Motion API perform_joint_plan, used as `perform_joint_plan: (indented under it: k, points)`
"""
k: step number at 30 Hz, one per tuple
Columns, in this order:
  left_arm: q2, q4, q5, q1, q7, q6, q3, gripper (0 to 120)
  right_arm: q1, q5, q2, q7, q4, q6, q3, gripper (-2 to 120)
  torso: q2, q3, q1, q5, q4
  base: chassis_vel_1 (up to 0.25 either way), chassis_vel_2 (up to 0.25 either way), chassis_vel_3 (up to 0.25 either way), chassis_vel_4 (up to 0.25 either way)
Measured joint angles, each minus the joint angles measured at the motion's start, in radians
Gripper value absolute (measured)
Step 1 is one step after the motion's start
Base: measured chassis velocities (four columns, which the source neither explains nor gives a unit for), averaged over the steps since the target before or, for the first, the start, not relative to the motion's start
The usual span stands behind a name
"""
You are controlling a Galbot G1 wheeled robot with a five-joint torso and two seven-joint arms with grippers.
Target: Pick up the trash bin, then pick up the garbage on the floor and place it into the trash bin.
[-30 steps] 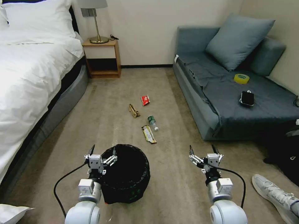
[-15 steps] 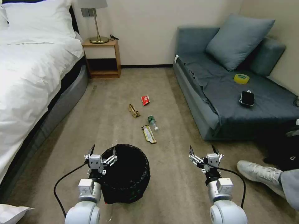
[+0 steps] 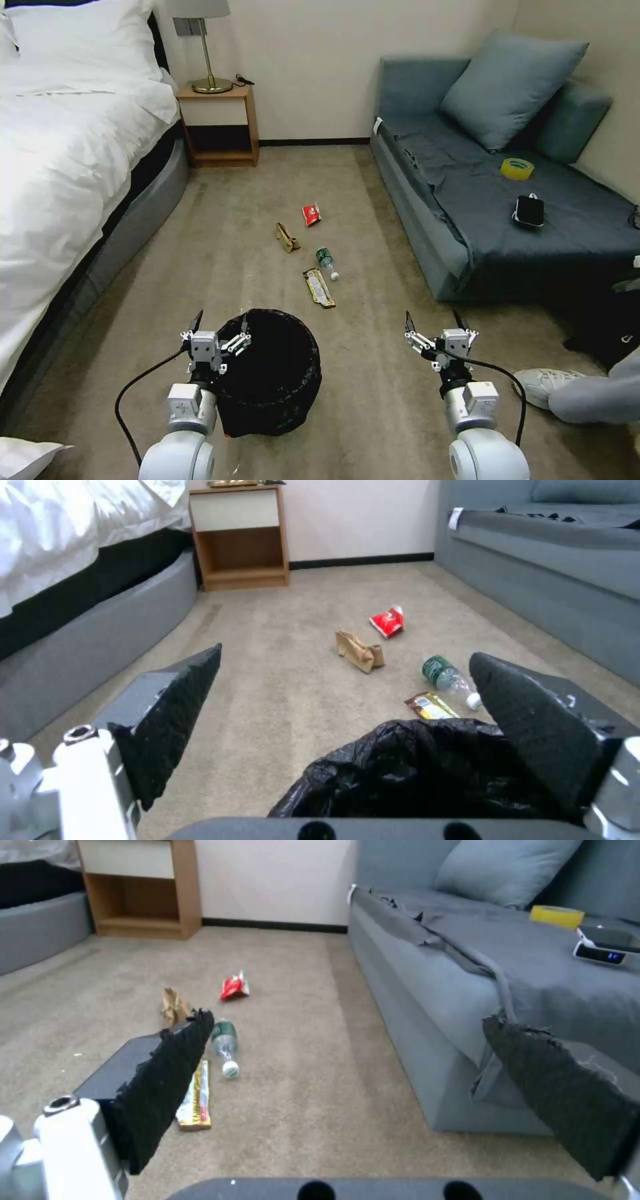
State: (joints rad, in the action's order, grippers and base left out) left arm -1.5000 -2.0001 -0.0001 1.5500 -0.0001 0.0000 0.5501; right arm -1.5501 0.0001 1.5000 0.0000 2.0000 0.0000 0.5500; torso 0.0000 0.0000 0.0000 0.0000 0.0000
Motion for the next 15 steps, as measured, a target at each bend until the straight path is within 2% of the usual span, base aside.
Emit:
perform_joint_plan:
  k: [15]
  points:
    - [0.000,0.000,0.000,0.000,0.000,0.000,0.000,100,0.000,0.000,0.000,0.000,0.000,0.000,0.000,100,0.000,0.000,0.000,0.0000,0.0000,0.000,0.000,0.000,0.000]
